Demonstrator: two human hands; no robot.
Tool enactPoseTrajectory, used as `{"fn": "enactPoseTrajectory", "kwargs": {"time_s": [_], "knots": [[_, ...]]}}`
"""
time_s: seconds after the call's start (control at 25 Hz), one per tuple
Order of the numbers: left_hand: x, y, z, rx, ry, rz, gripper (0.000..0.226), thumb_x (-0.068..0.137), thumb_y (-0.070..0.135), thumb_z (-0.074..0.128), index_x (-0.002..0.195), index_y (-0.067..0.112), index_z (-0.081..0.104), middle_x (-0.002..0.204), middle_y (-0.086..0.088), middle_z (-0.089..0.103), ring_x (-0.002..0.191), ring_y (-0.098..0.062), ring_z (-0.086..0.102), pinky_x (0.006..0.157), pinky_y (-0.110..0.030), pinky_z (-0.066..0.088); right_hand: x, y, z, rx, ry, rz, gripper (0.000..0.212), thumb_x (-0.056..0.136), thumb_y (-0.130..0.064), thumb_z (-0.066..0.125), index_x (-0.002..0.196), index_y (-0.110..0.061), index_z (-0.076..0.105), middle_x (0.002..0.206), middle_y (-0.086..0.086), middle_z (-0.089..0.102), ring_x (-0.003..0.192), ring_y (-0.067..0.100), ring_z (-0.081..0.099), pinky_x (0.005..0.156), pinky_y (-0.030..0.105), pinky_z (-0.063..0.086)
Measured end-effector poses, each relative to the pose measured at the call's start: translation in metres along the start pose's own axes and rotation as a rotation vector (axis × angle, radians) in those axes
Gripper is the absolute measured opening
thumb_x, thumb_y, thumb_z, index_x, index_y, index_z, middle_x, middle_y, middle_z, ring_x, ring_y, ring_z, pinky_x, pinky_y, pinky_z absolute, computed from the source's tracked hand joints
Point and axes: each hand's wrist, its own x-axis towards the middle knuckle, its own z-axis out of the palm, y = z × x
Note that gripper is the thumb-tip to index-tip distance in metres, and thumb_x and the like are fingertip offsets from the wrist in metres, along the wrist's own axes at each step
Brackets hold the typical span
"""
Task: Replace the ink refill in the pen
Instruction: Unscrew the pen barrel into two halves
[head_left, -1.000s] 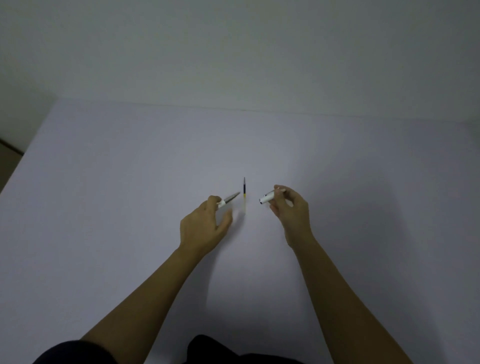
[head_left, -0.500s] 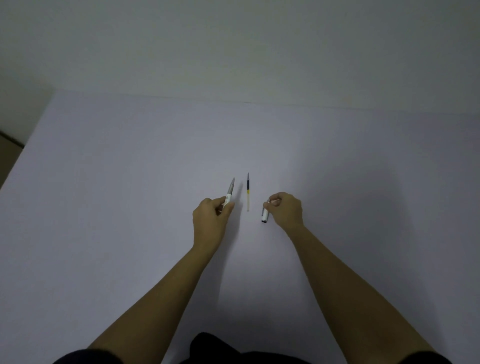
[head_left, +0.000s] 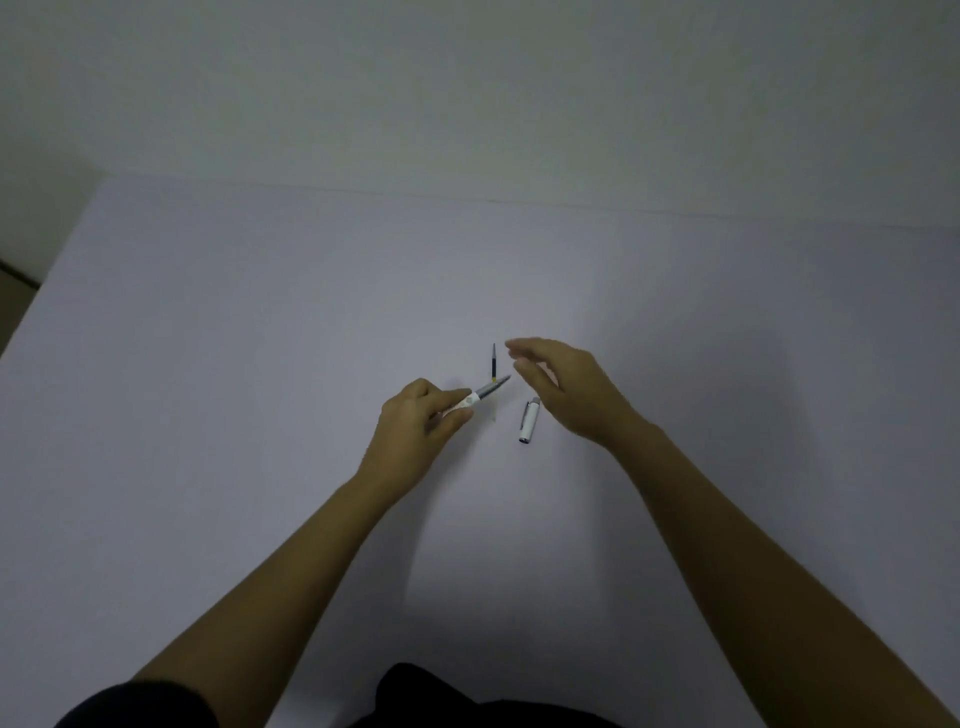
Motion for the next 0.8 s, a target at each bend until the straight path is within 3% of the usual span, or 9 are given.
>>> {"fn": "enactPoseTrajectory", "kwargs": {"time_s": [0.12,0.24,0.4,0.48,0.56,0.68,0.8], "knots": [[0.001,0.003,-0.014,0.022,-0.053,0.124,0.029,0.086,0.023,0.062,0.114,0.016,0.065,0.082,-0.002,0.055,0.068,-0.008,0.046,0.062,-0.007,0.035,-0.003,-0.013,-0.008,-0.268,-0.302,-0.083,0.033,0.098,-0.03,0.037,0.118,-0.014,0.058,0.119,0.008,0.065,0.111,0.024,0.055,0.092,0.034,0.041],[0.001,0.01,-0.02,0.023,-0.076,0.188,0.032,0.085,0.024,0.064,0.116,0.017,0.064,0.083,0.002,0.055,0.068,0.0,0.047,0.065,-0.004,0.036,-0.006,-0.024,-0.01,-0.389,-0.379,-0.117,0.031,0.098,-0.028,0.037,0.1,-0.016,0.065,0.097,0.006,0.069,0.092,0.025,0.058,0.082,0.042,0.047],[-0.005,0.007,-0.029,-0.022,-0.078,0.112,0.022,0.086,0.024,0.063,0.106,0.018,0.066,0.076,0.007,0.062,0.065,-0.005,0.054,0.062,-0.007,0.04,-0.009,-0.027,-0.022,-0.231,-0.296,-0.1,0.022,0.092,-0.026,0.05,0.089,-0.02,0.071,0.078,-0.006,0.07,0.076,0.026,0.062,0.07,0.043,0.051],[-0.007,0.008,-0.031,-0.032,-0.111,0.119,0.013,0.09,0.025,0.057,0.092,0.018,0.067,0.063,0.005,0.056,0.053,-0.011,0.047,0.053,-0.015,0.037,-0.012,-0.026,-0.025,-0.267,-0.21,-0.18,0.018,0.09,-0.025,0.056,0.085,-0.02,0.072,0.078,-0.001,0.072,0.078,0.024,0.06,0.069,0.042,0.05],[-0.008,0.01,-0.03,-0.055,-0.154,0.114,0.024,0.093,0.029,0.05,0.082,0.013,0.065,0.056,0.003,0.05,0.05,-0.012,0.042,0.049,-0.016,0.033,-0.015,-0.028,-0.027,-0.359,-0.148,-0.273,0.014,0.088,-0.024,0.059,0.09,-0.019,0.072,0.081,0.004,0.071,0.084,0.023,0.058,0.069,0.04,0.051],[-0.005,0.01,-0.032,-0.085,-0.188,0.072,0.026,0.094,0.029,0.047,0.085,0.017,0.067,0.054,0.005,0.05,0.05,-0.01,0.043,0.047,-0.014,0.032,-0.022,-0.03,-0.032,-0.421,-0.02,-0.405,0.014,0.08,-0.022,0.069,0.093,-0.02,0.074,0.085,0.005,0.072,0.088,0.023,0.063,0.066,0.035,0.053],[-0.005,0.01,-0.034,-0.039,-0.199,0.126,0.024,0.094,0.027,0.048,0.088,0.012,0.066,0.062,-0.004,0.059,0.062,-0.013,0.049,0.054,-0.014,0.035,-0.026,-0.033,-0.036,-0.351,-0.148,-0.247,0.031,0.083,-0.04,0.063,0.108,-0.023,0.067,0.099,0.0,0.073,0.093,0.019,0.063,0.078,0.036,0.052]]}}
